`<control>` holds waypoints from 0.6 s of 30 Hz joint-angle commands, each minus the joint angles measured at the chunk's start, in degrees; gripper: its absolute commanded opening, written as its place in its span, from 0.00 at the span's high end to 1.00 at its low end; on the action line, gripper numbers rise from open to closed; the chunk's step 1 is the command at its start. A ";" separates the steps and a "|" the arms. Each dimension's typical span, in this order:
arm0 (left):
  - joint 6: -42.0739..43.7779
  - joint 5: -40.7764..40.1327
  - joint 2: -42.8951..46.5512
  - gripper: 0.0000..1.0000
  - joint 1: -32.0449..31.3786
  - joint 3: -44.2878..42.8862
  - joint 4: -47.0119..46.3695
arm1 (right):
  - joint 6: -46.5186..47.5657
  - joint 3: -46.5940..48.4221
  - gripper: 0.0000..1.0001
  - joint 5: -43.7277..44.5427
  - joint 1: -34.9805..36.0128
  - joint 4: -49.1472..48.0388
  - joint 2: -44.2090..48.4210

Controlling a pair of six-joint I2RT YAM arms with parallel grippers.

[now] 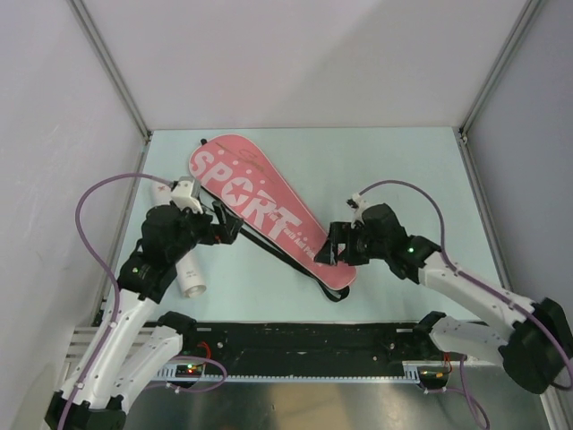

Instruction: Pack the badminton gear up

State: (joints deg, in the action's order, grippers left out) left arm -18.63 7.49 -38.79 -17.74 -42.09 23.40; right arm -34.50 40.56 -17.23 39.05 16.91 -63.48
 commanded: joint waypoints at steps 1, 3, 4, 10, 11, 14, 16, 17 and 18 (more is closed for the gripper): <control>0.62 6.36 2.53 0.00 -2.18 -4.55 -1.27 | 0.63 5.77 0.11 13.69 1.95 3.96 9.50; 1.43 7.82 3.90 0.00 -2.67 -5.54 -1.47 | 1.31 8.07 0.10 21.31 2.31 7.01 13.69; 1.55 8.34 4.91 0.00 -2.79 -5.90 -1.71 | 1.78 9.11 0.09 24.11 2.42 8.15 16.00; 0.05 8.02 10.42 0.00 -2.92 -5.98 -4.71 | 4.98 13.38 0.02 33.06 2.44 11.68 24.49; -0.28 7.56 10.93 0.00 -2.92 -5.85 -4.96 | 5.15 14.01 0.01 34.86 2.44 12.33 25.13; -0.79 6.30 11.64 0.00 -2.94 -5.46 -5.62 | 5.95 15.78 0.01 37.85 2.45 14.58 25.98; -0.75 5.78 11.87 0.00 -2.94 -5.18 -5.77 | 6.38 16.53 0.00 38.16 2.46 15.09 26.23; -0.68 5.52 12.01 0.00 -2.93 -5.01 -5.80 | 6.42 16.68 0.00 38.11 2.49 15.04 26.35; -0.56 5.30 12.13 0.00 -2.92 -4.89 -5.85 | 6.40 16.76 0.00 38.00 2.51 14.98 26.46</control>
State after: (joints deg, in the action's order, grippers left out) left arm -18.63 13.78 -26.98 -20.40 -46.24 19.68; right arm -29.82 55.29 16.67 41.28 29.23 -37.06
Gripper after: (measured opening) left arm 0.996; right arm 0.993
